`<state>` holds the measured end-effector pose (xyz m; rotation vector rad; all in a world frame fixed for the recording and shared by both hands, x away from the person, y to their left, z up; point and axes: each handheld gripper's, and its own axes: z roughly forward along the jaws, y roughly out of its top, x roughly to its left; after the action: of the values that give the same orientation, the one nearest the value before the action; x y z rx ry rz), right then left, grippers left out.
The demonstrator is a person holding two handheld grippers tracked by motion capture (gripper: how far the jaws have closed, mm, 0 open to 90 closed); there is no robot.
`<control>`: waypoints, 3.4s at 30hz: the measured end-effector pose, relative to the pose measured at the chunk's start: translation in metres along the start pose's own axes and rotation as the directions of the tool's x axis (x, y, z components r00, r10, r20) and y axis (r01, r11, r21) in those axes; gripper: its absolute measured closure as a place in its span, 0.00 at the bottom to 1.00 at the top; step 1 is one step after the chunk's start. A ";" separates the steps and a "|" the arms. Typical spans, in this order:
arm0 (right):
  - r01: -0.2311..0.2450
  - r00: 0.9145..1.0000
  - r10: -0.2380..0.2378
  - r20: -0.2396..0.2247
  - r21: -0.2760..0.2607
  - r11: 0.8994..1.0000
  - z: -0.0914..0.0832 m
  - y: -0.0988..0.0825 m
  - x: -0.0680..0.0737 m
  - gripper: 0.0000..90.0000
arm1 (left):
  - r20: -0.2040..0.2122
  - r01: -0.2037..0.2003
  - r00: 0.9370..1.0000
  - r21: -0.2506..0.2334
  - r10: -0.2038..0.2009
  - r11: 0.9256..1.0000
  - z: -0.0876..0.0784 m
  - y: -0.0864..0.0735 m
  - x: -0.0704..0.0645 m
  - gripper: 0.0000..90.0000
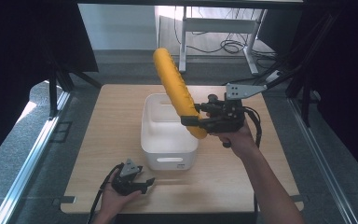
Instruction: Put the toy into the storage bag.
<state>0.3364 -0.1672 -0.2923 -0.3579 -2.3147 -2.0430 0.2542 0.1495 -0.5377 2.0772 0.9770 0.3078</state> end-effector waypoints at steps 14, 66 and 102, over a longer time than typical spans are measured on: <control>0.002 0.999 -0.002 -0.034 0.007 1.000 0.015 -0.004 0.002 0.57 | 0.000 0.000 1.000 0.002 0.000 1.000 0.000 0.000 0.000 0.33; -0.047 0.995 0.053 -0.082 0.079 0.996 0.038 -0.031 -0.008 0.57 | -0.002 -0.005 1.000 0.009 0.005 1.000 0.001 0.000 0.001 0.33; -0.099 0.993 0.107 -0.053 0.138 0.985 0.052 -0.054 -0.027 0.57 | -0.002 -0.004 1.000 0.009 0.004 1.000 0.001 -0.001 0.001 0.33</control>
<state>0.3592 -0.1260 -0.3566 -0.3959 -2.3303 -1.8140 0.2550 0.1500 -0.5394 2.0876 0.9775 0.3084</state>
